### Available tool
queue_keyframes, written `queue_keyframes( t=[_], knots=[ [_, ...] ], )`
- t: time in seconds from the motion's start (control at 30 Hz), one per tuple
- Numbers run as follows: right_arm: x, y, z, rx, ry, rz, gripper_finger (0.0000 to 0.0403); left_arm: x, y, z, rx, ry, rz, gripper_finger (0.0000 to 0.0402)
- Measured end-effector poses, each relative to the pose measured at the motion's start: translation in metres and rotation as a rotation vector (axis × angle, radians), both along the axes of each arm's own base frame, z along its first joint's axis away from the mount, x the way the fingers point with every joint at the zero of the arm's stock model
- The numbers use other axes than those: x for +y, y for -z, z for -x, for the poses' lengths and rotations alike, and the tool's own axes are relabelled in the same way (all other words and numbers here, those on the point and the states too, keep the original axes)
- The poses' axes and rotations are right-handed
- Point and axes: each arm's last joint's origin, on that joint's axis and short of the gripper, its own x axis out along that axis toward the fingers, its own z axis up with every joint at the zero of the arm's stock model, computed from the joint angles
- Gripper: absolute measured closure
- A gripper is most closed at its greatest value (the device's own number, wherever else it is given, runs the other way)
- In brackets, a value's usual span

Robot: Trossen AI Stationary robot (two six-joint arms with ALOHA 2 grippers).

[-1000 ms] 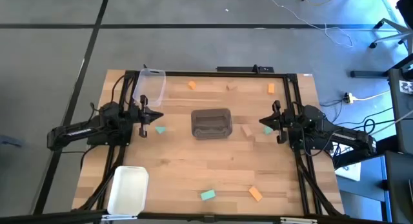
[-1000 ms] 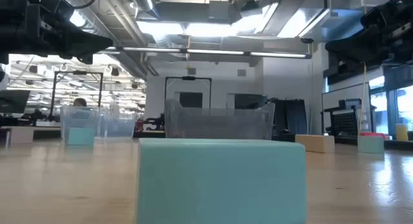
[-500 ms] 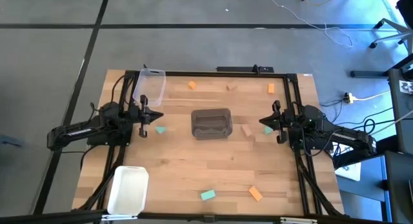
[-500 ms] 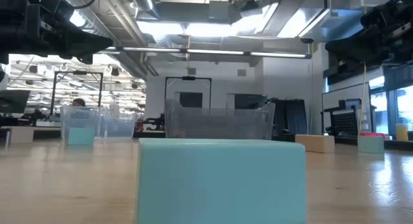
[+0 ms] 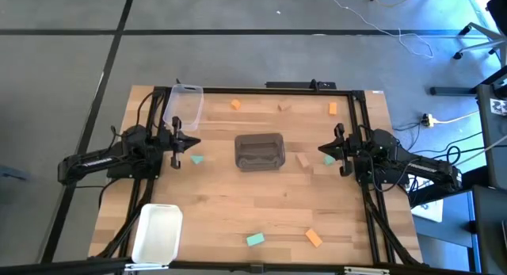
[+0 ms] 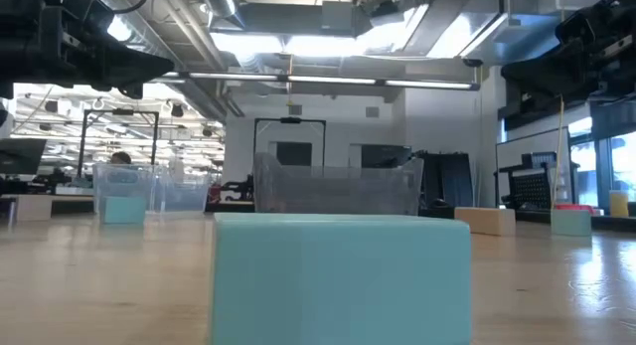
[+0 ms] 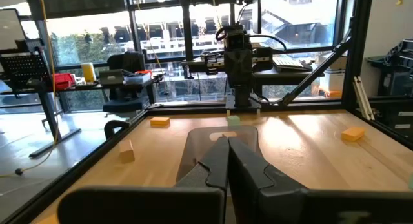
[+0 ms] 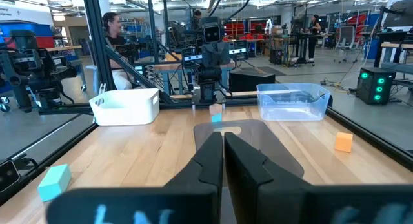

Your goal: Sort & place blocks by color

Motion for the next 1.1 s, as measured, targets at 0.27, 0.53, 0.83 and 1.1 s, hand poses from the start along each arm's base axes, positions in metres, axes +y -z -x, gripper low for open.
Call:
queue_keyframes(
  t=[0.27,0.53,0.83,1.1],
  knots=[
    [0.000,0.000,0.000,0.000,0.000,-0.004,0.0384,0.000,0.000,0.000,0.000,0.000,0.000,0.0401],
    [0.000,0.000,0.000,-0.002,-0.001,-0.012,0.0384,0.000,0.000,0.000,0.000,0.000,0.000,0.0401],
    [-0.002,-0.011,0.002,-0.020,0.091,-0.033,0.0399,0.000,0.000,0.000,0.000,0.000,0.000,0.0401],
    [-0.005,-0.052,0.019,0.104,0.346,-0.076,0.0401,0.000,0.000,0.000,0.000,0.000,0.000,0.0401]
  ],
)
